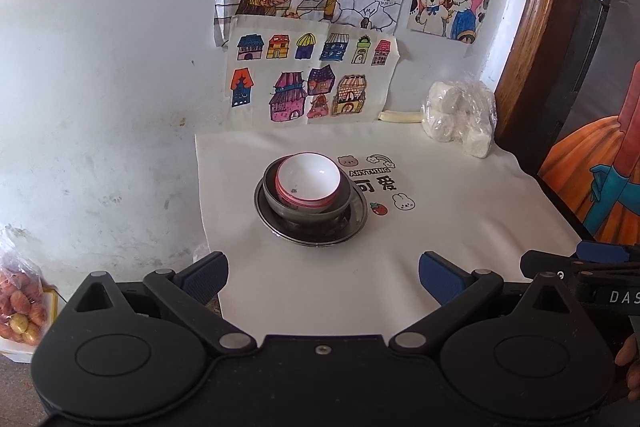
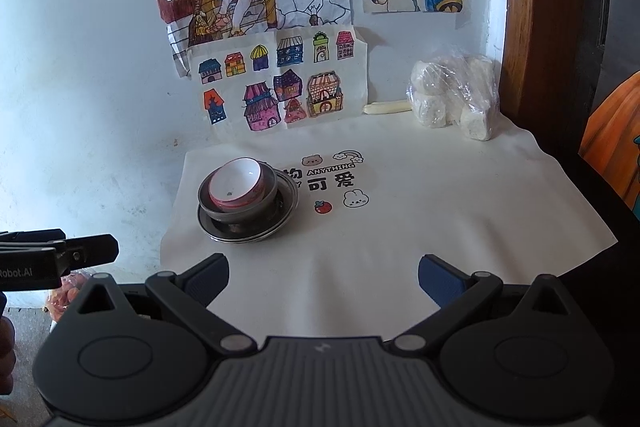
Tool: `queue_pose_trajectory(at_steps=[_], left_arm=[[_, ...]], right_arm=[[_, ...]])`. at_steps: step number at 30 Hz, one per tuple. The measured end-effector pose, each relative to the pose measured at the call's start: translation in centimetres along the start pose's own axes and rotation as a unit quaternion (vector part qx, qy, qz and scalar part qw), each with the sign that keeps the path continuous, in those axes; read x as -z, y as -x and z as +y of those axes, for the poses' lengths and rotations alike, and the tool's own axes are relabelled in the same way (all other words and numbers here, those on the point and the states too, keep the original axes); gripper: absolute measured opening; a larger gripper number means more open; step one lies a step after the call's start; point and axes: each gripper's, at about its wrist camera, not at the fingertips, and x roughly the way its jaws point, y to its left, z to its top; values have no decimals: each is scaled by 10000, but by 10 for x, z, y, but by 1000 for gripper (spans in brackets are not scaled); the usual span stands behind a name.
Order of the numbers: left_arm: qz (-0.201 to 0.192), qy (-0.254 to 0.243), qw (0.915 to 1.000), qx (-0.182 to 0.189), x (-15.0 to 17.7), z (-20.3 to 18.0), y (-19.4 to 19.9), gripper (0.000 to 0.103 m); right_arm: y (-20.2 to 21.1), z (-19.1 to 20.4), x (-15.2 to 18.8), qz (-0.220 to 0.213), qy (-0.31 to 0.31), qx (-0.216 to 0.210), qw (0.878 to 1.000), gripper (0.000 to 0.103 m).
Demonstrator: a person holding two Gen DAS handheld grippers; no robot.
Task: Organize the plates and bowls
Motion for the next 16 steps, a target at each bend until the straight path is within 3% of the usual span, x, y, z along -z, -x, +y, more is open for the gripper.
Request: queue_pose_trajectory(at_steps=[16], left_arm=[[125,-23,9999,55,-5,2,-16,102]], right_arm=[[-14,-5,-10,17,-15,27,10000,103]])
